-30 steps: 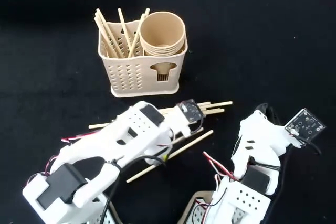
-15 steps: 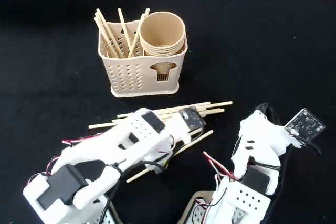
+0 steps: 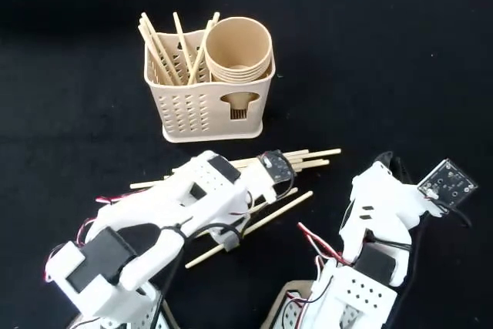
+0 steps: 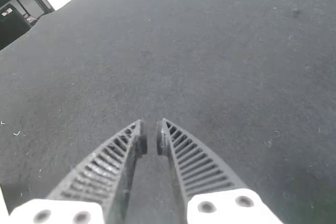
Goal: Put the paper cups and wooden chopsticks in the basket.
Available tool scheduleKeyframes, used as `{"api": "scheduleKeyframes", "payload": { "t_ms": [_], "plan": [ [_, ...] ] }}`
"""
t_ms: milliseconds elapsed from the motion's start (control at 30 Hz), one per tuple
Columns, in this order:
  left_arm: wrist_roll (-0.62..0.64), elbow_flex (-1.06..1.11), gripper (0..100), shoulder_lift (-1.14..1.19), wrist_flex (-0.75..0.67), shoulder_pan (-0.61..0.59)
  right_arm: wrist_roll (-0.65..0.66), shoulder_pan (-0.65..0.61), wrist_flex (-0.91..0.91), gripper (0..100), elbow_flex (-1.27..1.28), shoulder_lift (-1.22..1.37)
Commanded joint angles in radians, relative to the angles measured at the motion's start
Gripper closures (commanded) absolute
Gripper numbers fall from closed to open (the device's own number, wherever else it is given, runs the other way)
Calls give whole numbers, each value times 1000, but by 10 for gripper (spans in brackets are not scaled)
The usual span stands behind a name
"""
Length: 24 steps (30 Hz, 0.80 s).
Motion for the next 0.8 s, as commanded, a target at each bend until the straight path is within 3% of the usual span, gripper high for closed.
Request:
{"api": "scheduleKeyframes", "payload": {
  "t_ms": [0, 267, 633, 767],
  "plan": [
    [-11, -18, 836, 15, 8, 2, 9, -12, -21, 935, -4, -10],
    [-11, -10, 894, 15, 12, 110, 9, -12, -21, 935, -4, -10],
    [-11, -18, 896, 14, 25, 110, 9, -12, -23, 935, -5, -10],
    [-11, -51, 976, 14, 66, 111, 9, -14, -23, 935, -5, -10]
  ]
}}
